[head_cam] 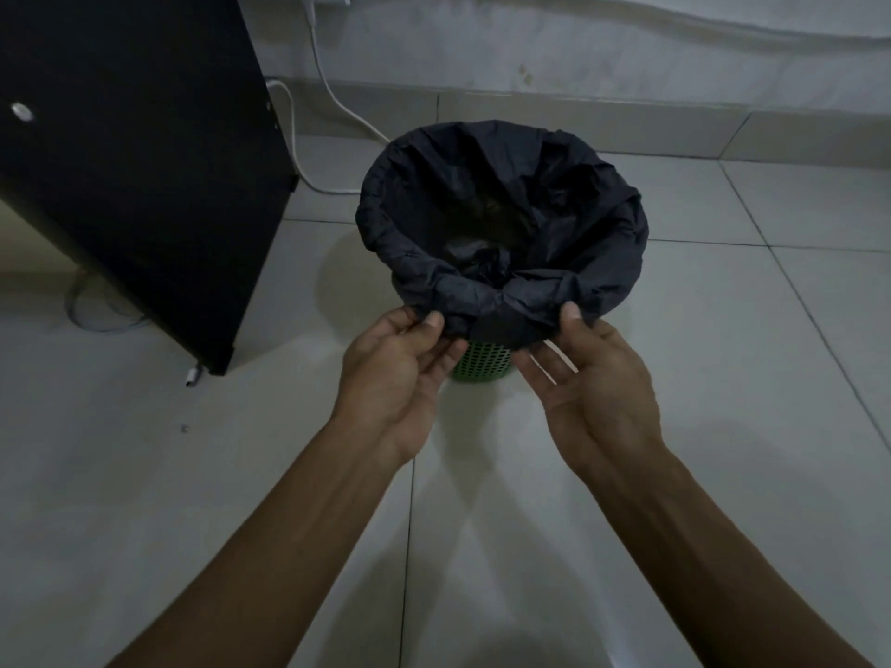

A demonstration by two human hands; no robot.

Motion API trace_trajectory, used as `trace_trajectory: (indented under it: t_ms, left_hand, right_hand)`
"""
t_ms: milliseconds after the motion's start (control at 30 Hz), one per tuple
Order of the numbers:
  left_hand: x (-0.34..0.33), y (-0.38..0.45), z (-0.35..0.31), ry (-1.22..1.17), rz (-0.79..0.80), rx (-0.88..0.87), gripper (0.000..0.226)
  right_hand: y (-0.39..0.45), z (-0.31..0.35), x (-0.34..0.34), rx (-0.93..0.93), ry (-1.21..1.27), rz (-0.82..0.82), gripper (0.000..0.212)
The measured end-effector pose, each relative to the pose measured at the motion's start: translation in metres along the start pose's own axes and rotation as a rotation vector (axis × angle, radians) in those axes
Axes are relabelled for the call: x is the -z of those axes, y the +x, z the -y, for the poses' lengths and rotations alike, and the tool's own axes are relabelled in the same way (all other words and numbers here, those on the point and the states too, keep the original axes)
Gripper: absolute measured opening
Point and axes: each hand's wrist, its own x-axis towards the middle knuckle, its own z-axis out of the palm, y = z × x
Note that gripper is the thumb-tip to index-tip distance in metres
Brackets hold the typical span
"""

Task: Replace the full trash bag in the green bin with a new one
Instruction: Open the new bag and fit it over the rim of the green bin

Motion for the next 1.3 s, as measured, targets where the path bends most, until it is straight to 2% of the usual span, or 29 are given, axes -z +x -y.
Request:
trace_trajectory:
  t_ms: [133,233,300,367,433,500,567,633,700,833,900,1000,1167,1233,1300]
  left_hand:
    - [-0.002,0.003,0.005,-0.095,0.006,0.095,0.014]
    - [-0.001,0.007,0.008,-0.127,-0.013,0.109,0.014]
    - [-0.003,0.008,0.010,-0.083,-0.083,0.088,0.011]
    - [-0.007,0.007,0.009,0.038,-0.223,0.046,0.007]
    - [-0.012,0.004,0.004,0.143,-0.330,-0.014,0.005]
    - [-0.017,0.001,-0.003,0.174,-0.360,-0.048,0.008]
    - [-0.021,-0.003,-0.010,0.165,-0.322,-0.028,0.007]
    - [-0.025,-0.004,-0.016,0.184,-0.269,0.027,0.027]
    - [-0.029,-0.001,-0.020,0.200,-0.268,0.046,0.035]
    - [-0.031,0.006,-0.026,0.147,-0.250,0.030,0.014]
    - [-0.028,0.008,-0.028,0.112,-0.199,0.069,0.014]
    - [-0.024,0.008,-0.027,0.098,-0.163,0.103,0.016]
    - [-0.017,0.008,-0.022,0.145,-0.154,0.074,0.021]
    - [-0.016,0.007,-0.020,0.158,-0.160,0.037,0.021]
    - [-0.017,0.005,-0.017,0.144,-0.170,0.013,0.021]
  right_hand:
    - [0.001,-0.005,0.005,0.035,0.050,0.008,0.020]
    - [0.004,-0.005,0.006,-0.075,0.099,0.001,0.016]
    - [0.006,-0.003,0.004,-0.189,0.114,-0.051,0.014]
    - [0.006,-0.001,0.002,-0.262,0.092,-0.118,0.010]
    - [0.006,0.000,0.000,-0.275,0.061,-0.130,0.010]
    - [0.006,0.001,0.000,-0.272,0.049,-0.113,0.010]
    - [0.006,0.000,0.000,-0.261,0.013,-0.103,0.011]
    - [0.005,-0.001,0.000,-0.243,-0.032,-0.087,0.011]
    - [0.004,-0.003,0.000,-0.235,-0.073,-0.075,0.012]
    - [-0.002,0.000,-0.003,-0.287,-0.024,-0.109,0.009]
    - [-0.002,0.004,-0.003,-0.327,0.072,-0.122,0.003]
    - [0.001,0.008,-0.005,-0.348,0.159,-0.128,0.011]
    - [-0.003,0.019,-0.011,-0.259,0.195,-0.175,0.009]
    - [-0.009,0.022,-0.014,-0.221,0.164,-0.156,0.006]
    - [-0.012,0.023,-0.018,-0.179,0.041,-0.154,0.020]
